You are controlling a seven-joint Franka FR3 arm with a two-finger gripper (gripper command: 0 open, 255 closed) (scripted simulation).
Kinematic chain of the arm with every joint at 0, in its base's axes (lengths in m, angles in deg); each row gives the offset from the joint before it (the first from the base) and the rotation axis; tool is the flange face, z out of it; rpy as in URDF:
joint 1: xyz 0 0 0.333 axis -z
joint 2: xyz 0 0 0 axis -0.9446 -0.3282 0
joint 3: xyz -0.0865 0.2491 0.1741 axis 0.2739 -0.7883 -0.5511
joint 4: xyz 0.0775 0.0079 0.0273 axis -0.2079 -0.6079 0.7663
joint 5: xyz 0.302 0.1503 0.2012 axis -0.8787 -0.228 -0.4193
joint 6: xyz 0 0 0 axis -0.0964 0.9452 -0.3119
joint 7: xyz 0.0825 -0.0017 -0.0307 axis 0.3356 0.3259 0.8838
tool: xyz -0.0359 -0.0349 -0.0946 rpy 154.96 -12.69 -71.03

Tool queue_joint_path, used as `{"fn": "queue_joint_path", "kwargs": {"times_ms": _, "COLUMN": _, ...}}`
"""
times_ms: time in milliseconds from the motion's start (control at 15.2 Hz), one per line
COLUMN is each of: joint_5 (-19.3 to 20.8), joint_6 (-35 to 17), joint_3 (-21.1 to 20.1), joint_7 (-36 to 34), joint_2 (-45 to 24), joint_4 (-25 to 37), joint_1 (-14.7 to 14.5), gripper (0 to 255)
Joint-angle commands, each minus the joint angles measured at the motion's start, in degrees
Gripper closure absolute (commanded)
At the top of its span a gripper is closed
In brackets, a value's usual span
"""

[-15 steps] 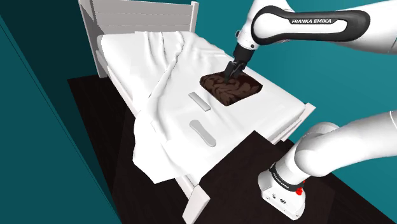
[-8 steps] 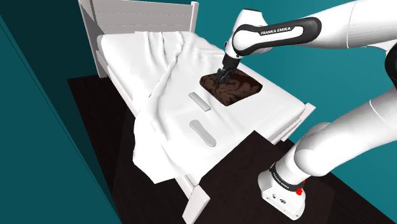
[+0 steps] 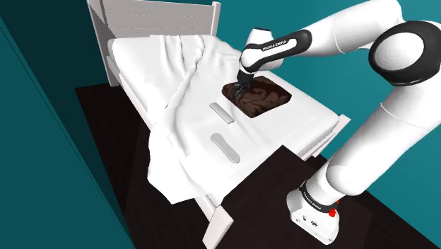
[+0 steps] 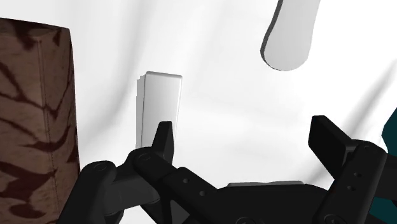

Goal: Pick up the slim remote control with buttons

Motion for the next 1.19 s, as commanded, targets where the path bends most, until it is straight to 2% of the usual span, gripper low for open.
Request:
{"fn": "queue_joint_path", "kwargs": {"times_ms": 0, "joint_5": -0.53, "joint_6": -1.93, "joint_3": 0.21, "joint_7": 0.92, "joint_2": -4.46, "joint_4": 2.26, "joint_1": 0.32, "gripper": 0}}
{"fn": "queue_joint_path", "kwargs": {"times_ms": 528, "joint_5": -2.60, "joint_6": -5.65, "joint_3": 0.28, "joint_7": 4.33, "joint_2": -22.03, "joint_4": 15.01, "joint_1": 2.56, "gripper": 0}}
{"fn": "queue_joint_path", "kwargs": {"times_ms": 1056, "joint_5": -3.56, "joint_6": -4.95, "joint_3": -0.17, "joint_7": 6.20, "joint_2": -40.44, "joint_4": 33.17, "joint_1": 5.25, "gripper": 0}}
{"fn": "queue_joint_path", "kwargs": {"times_ms": 1122, "joint_5": -3.55, "joint_6": -4.90, "joint_3": -0.18, "joint_7": 6.21, "joint_2": -40.73, "joint_4": 33.49, "joint_1": 5.30, "gripper": 0}}
